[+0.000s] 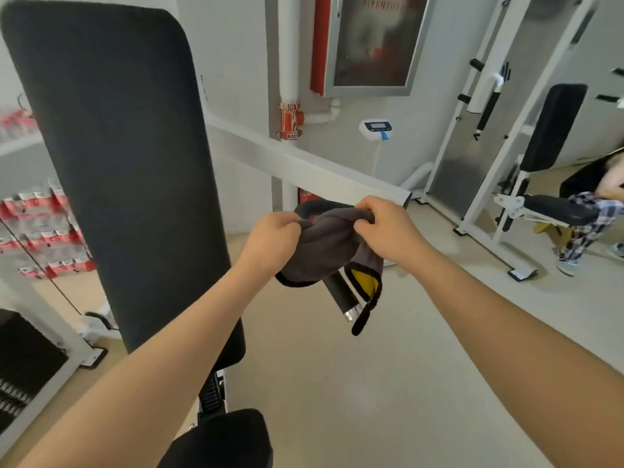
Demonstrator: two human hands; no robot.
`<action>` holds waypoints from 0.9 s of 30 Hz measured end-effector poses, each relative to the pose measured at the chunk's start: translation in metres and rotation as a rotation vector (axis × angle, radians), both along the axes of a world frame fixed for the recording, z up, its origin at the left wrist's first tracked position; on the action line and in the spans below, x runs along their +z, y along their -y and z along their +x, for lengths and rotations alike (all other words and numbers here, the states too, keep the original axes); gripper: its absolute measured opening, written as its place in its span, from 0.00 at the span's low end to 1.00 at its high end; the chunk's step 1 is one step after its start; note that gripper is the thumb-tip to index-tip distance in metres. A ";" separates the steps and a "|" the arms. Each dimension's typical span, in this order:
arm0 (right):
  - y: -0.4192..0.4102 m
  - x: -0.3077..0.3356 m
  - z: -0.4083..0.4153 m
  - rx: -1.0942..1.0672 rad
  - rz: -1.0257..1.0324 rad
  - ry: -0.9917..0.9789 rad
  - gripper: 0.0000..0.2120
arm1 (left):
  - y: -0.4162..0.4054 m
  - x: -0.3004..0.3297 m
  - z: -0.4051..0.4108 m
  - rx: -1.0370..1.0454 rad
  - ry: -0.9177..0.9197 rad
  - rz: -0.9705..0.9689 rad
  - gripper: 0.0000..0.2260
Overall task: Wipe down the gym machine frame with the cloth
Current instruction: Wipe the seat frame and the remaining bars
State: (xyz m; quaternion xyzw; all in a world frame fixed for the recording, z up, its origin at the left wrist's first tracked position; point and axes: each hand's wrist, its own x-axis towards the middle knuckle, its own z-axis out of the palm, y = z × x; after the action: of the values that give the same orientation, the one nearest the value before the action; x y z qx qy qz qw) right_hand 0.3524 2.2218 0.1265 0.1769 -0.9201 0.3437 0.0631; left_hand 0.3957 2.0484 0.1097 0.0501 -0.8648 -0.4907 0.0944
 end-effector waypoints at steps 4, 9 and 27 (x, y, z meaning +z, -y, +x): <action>-0.041 0.001 -0.055 -0.048 0.115 -0.008 0.13 | -0.036 0.003 -0.051 -0.040 -0.009 -0.108 0.10; -0.079 -0.009 -0.119 0.019 0.192 -0.026 0.11 | -0.066 -0.001 -0.094 -0.068 -0.023 -0.225 0.09; -0.103 -0.026 -0.289 1.182 0.465 -0.264 0.17 | -0.148 -0.023 -0.167 0.671 -0.036 -0.727 0.14</action>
State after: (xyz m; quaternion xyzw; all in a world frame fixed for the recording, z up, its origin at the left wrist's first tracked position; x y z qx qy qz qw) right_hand 0.0635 2.3245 0.1000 0.7031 -0.7027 0.0878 -0.0642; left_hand 0.2283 2.1960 0.0864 0.2811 -0.9144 -0.1004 0.2734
